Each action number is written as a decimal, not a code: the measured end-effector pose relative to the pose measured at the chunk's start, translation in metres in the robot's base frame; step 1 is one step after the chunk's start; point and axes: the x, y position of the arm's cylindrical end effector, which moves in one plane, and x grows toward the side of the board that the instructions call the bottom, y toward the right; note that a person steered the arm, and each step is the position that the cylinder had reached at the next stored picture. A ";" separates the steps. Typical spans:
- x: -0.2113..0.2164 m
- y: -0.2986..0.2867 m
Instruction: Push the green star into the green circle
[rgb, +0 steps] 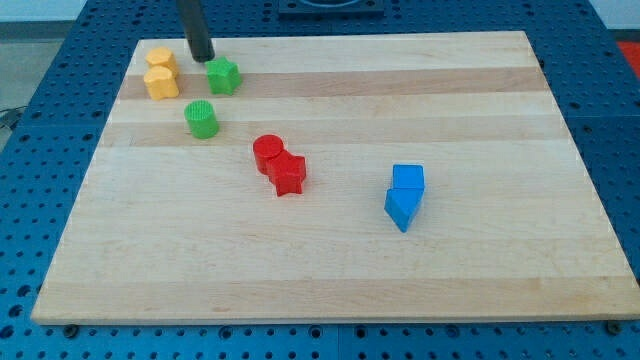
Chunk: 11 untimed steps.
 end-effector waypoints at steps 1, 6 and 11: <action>0.000 0.006; 0.091 0.036; 0.146 0.046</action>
